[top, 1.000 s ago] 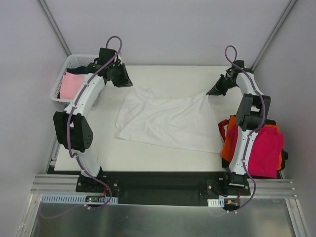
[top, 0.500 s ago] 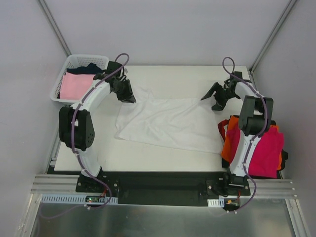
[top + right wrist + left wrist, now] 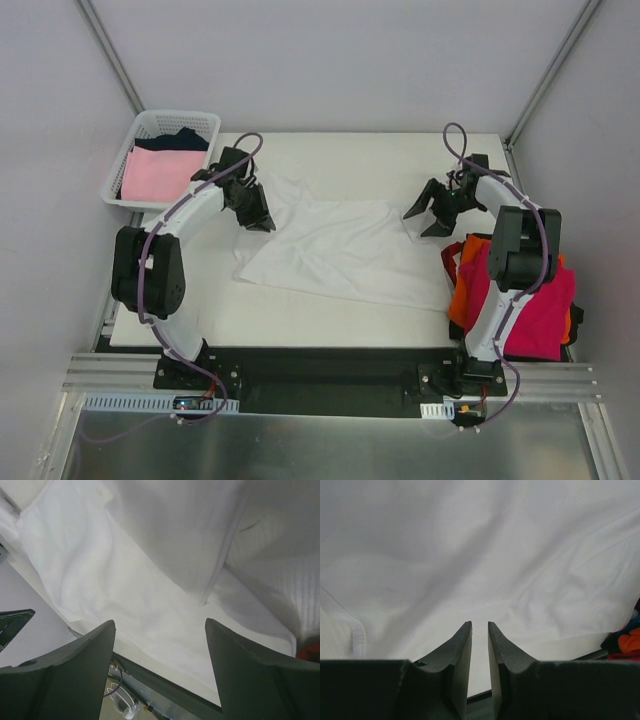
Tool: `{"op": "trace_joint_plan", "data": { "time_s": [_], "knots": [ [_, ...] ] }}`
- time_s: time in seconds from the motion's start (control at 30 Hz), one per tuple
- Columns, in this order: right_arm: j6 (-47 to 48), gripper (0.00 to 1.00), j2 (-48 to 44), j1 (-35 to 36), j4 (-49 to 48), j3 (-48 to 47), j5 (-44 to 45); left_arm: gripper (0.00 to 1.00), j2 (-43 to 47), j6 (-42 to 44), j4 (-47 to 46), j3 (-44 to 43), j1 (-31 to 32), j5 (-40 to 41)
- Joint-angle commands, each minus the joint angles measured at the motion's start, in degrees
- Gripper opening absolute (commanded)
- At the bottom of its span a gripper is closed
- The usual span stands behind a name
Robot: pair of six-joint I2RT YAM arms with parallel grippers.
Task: Fold and stack the t-shirts
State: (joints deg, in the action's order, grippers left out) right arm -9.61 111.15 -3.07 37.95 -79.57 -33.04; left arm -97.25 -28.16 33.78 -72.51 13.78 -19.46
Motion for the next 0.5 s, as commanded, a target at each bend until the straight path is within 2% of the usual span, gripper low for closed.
{"op": "trace_joint_plan", "data": {
  "time_s": [0.0,0.17,0.37,0.47],
  "knots": [
    [0.29,0.75,2.13,-0.53,0.89,-6.29,-1.77,0.2,-1.79,-3.21,-2.14,-6.93,-2.0,5.58],
    [-0.76,0.75,-0.14,-0.45,1.68,-5.52,-3.52,0.2,1.0,-5.24,-2.05,-4.31,-1.83,1.72],
    [-0.15,0.75,-7.61,0.61,0.54,5.01,-2.74,0.21,10.49,-4.97,-1.53,5.88,0.37,-1.19],
    [1.25,0.75,-8.67,0.61,0.37,7.06,-0.81,0.22,13.31,-5.23,-1.35,10.1,1.07,-1.45]
  ]
}}
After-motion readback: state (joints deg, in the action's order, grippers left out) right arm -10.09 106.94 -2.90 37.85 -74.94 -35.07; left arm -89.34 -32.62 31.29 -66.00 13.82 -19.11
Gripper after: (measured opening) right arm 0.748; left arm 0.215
